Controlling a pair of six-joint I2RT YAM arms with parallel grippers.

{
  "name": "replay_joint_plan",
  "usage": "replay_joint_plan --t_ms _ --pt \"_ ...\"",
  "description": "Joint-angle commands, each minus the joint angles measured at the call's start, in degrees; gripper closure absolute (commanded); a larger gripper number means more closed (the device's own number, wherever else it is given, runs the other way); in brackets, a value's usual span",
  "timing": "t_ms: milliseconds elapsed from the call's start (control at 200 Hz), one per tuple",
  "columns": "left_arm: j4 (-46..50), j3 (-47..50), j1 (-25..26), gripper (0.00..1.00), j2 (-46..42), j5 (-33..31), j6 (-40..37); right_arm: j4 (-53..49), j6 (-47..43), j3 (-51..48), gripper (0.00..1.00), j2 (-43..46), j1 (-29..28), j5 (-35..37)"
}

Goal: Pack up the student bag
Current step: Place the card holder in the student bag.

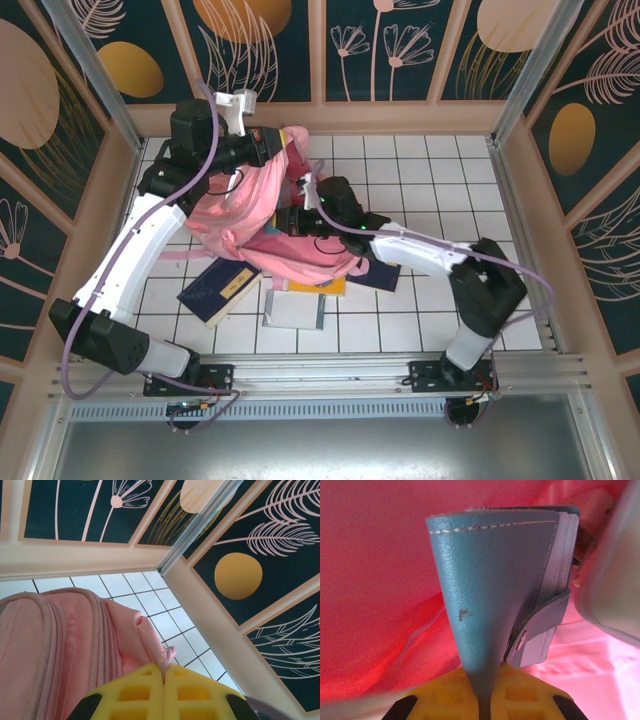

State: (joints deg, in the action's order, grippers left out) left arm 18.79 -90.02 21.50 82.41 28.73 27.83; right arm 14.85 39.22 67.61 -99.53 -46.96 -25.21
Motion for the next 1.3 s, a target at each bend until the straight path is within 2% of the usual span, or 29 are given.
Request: replay_joint_plan --t_ms 0,155,185,215,290,335,385,420,666,766,931,1051,1211,1296 --pt "-7.63 -4.62 0.13 1.00 -2.57 2.39 -0.70 8.41 -0.95 6.94 1.00 -6.78 0.27 -6.27" --pt "-8.07 -5.88 0.13 1.00 -1.67 2.73 -0.03 9.59 2.75 17.13 1.00 -18.62 0.29 -8.65" --pt "-8.28 -6.05 0.17 1.00 -1.56 2.81 0.03 9.01 3.57 19.54 0.97 -21.14 0.22 -8.94" --pt "-8.25 -6.23 0.18 1.00 -1.39 2.67 0.11 8.25 4.17 22.44 0.90 -23.57 0.21 -9.59" --pt "-7.89 -6.53 0.18 1.00 -1.10 2.27 -0.05 4.58 4.82 28.08 0.58 -27.81 0.20 -9.15" --pt "-7.72 -6.66 0.15 1.00 -1.03 2.05 -0.28 3.10 4.84 29.27 0.44 -28.57 0.22 -8.04" --pt "-7.37 -6.82 0.13 1.00 -0.97 1.77 -0.56 2.22 4.52 28.67 0.33 -27.87 0.21 -5.84" --pt "-7.27 -6.85 0.13 1.00 -1.02 1.55 -0.74 2.27 3.92 27.78 0.29 -27.13 0.32 -5.16" --pt "-5.46 -7.53 0.17 1.00 0.06 -2.03 -1.20 1.50 -1.05 22.14 0.27 -20.19 1.19 -4.03" --pt "-5.16 -7.50 0.15 1.00 0.38 -3.95 -1.05 0.94 -3.07 17.59 0.27 -14.81 1.47 -0.99" --pt "-6.03 -4.19 -0.12 1.00 -0.52 -15.32 -0.41 0.51 -7.15 7.50 0.27 -2.10 1.61 7.32" --pt "-7.62 -1.79 -0.77 1.00 -0.38 -21.09 1.97 -4.51 -9.82 1.68 0.28 7.10 1.61 15.74" --pt "-7.76 -1.79 -2.55 1.00 2.97 -21.39 2.55 -9.06 -13.65 -5.56 0.30 18.00 0.51 20.26" --pt "-8.94 -0.11 -3.76 1.00 4.34 -20.82 3.42 -12.92 -17.56 -7.26 0.32 21.80 -2.31 21.24"
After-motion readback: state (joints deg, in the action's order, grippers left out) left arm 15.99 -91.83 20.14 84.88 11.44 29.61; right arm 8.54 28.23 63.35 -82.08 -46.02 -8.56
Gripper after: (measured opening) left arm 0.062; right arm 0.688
